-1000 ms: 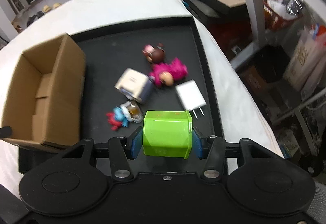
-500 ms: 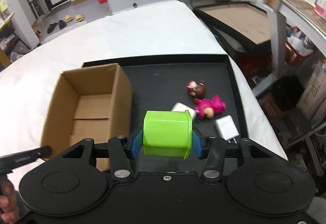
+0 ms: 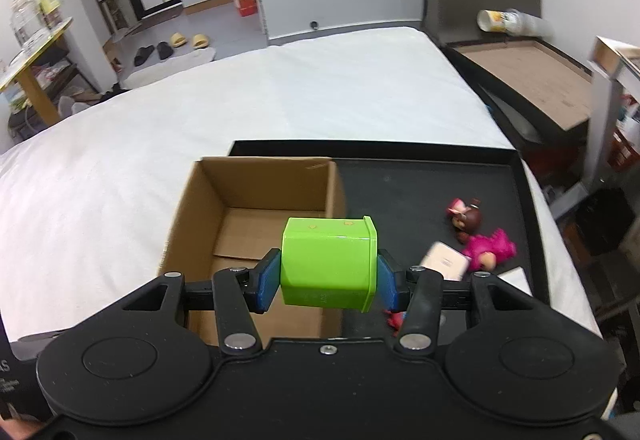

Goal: Organize rigid objects
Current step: 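Carry the green charger with the right tool and drop it into the box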

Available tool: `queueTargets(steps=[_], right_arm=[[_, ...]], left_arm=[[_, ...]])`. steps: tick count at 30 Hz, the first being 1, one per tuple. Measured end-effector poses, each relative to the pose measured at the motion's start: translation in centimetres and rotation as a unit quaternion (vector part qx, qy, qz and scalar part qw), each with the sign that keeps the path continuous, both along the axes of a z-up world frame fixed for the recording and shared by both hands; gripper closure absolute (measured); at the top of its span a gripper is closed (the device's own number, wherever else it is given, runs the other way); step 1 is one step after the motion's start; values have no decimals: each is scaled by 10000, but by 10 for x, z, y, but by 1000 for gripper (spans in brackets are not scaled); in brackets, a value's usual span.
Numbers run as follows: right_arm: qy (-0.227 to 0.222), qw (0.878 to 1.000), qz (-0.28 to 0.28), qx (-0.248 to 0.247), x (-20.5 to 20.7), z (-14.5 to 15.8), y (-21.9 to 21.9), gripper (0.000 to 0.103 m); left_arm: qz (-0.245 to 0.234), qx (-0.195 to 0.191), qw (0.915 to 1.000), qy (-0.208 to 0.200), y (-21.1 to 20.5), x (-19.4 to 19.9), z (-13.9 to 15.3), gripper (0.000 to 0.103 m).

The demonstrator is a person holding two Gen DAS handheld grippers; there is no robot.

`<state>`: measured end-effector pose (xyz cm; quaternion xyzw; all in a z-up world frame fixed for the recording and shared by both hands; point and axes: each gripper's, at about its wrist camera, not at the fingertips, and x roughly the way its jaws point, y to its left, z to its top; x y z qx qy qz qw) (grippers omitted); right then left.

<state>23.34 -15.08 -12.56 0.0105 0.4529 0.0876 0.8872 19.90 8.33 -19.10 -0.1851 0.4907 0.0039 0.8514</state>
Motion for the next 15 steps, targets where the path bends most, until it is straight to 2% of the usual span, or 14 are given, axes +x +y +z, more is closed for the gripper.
queueTargets(steps=[4,15], right_arm=[[-28,9998,173,40,5,-2,16,54],[83,9978,629,203,23,-14,58,54]], left_arm=[[124,-176,9998,16,5,0,-3,91],[114,-201,9997,0,5,0,-4,91]])
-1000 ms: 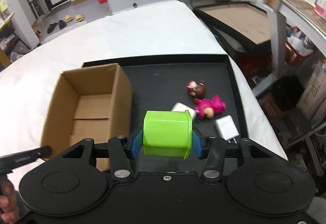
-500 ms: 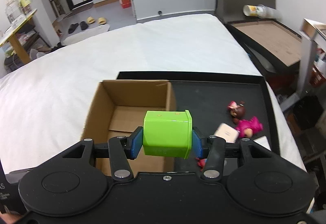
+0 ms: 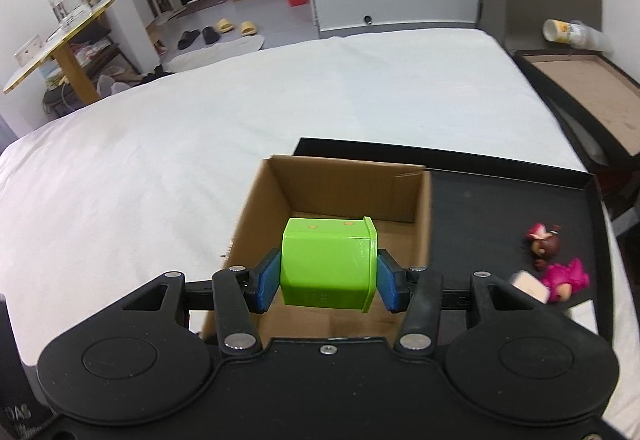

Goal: Organize rigid objects
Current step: 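Carry the green charger with the right tool and drop it into the box, then move the right tool over the tray and grasp the white plug charger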

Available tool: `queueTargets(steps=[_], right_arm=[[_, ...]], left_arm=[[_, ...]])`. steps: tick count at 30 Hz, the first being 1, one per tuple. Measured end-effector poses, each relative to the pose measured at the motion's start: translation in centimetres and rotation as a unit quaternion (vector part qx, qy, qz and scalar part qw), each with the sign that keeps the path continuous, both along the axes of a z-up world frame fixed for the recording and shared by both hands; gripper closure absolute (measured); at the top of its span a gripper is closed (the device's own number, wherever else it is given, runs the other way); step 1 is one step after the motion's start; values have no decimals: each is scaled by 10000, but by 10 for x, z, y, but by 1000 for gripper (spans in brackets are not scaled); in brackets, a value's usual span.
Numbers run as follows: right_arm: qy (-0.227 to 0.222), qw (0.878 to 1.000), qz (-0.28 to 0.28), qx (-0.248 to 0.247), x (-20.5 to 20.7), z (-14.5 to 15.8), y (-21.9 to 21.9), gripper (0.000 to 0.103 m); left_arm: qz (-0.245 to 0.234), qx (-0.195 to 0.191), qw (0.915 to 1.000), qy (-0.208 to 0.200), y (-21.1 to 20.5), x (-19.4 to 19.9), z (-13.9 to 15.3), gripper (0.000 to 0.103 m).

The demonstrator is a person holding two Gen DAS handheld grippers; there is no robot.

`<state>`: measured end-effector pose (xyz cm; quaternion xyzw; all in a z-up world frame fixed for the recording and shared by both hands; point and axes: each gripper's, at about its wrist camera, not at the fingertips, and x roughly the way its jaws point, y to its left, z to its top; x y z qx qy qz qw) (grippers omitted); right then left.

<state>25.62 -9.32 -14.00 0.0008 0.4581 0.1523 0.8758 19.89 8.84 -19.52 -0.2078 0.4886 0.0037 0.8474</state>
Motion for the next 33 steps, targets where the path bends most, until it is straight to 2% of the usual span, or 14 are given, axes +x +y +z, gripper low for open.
queueTargets(steps=[10,14,23,33], right_arm=[[35,9998,152,-154,25,-9,26,54],[-21,9999,110,32,34,-3,28,52],[-52,9997,-81,221,22,9,3,49],[-8,9993,-250,273,1,15,-30,46]], left_arm=[[-29,-138,9999,-48,6,1,-5,90],[-79,-159,9998,-83,6,1,-5,90],[-22,-312,9995,-37,11,1,-4,89],[-3,-184,9998,10,6,3,-2,89]])
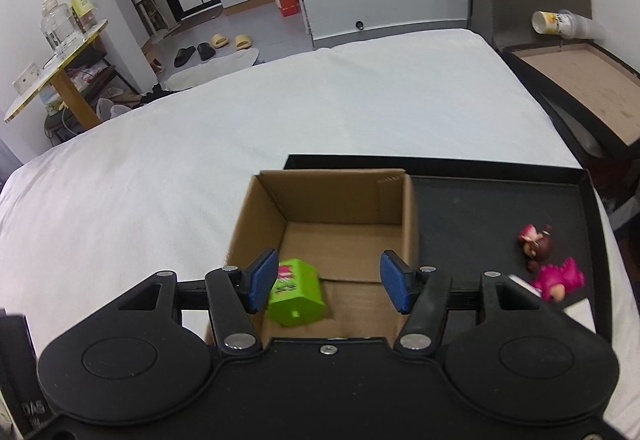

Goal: Organize rigid objects
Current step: 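Move the right tool over the tray and grasp the white plug charger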

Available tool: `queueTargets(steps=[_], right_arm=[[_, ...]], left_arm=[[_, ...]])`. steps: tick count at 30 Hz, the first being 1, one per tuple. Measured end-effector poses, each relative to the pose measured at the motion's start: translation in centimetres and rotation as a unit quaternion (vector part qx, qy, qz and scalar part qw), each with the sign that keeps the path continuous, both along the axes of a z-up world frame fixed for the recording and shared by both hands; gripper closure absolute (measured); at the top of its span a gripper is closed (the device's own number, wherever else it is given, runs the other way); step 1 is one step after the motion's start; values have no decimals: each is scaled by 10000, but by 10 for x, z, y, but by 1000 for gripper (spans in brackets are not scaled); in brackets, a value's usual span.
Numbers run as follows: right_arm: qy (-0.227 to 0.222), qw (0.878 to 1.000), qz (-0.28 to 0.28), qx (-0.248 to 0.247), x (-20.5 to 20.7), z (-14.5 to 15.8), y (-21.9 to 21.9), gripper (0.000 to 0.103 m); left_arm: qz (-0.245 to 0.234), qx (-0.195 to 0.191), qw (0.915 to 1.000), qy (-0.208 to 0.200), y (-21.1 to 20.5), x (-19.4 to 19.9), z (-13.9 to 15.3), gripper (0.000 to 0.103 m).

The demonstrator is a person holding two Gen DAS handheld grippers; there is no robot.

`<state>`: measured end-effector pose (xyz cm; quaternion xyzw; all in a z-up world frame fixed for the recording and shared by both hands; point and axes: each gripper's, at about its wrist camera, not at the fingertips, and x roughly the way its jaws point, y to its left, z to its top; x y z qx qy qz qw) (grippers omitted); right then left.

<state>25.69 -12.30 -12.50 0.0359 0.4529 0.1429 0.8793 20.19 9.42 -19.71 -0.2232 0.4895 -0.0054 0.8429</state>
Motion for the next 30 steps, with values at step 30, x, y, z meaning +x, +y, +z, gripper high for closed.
queueTargets(steps=[30], right_arm=[[182,9982,-574,-13,-34,-8,-108,34]], left_arm=[[156,297,9994,121,-10,1,3,89]])
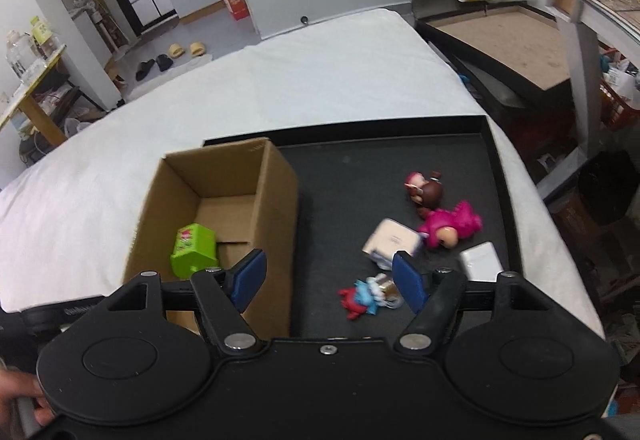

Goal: Organize rigid objects
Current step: 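Move the right tool over the tray and grasp the white plug charger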

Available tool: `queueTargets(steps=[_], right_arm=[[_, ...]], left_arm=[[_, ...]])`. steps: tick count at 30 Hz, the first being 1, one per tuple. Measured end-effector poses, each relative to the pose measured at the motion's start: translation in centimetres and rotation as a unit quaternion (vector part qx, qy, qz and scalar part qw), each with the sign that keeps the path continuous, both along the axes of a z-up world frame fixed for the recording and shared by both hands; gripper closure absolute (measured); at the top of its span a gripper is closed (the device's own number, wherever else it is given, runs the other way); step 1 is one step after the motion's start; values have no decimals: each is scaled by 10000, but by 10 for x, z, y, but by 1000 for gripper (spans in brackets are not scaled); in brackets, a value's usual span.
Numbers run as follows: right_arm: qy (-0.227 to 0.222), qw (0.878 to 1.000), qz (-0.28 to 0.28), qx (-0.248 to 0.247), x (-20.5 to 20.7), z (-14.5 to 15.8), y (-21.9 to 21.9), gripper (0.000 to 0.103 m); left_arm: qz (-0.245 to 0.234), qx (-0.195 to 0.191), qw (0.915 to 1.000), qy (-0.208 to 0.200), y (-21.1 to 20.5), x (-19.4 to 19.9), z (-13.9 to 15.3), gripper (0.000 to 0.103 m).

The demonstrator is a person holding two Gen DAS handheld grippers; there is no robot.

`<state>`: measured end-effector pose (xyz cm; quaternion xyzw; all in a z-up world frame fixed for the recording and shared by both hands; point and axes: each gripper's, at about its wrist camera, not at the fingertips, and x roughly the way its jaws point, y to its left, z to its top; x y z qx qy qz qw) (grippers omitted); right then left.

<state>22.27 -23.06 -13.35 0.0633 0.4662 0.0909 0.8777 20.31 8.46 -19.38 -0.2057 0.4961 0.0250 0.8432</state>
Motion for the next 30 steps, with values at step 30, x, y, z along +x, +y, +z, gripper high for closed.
queueTargets(steps=[30], right_arm=[[827,9947,283,-537,58,-83,-89,50]], left_arm=[[37,106,9999,92,-5,4,-1,89]])
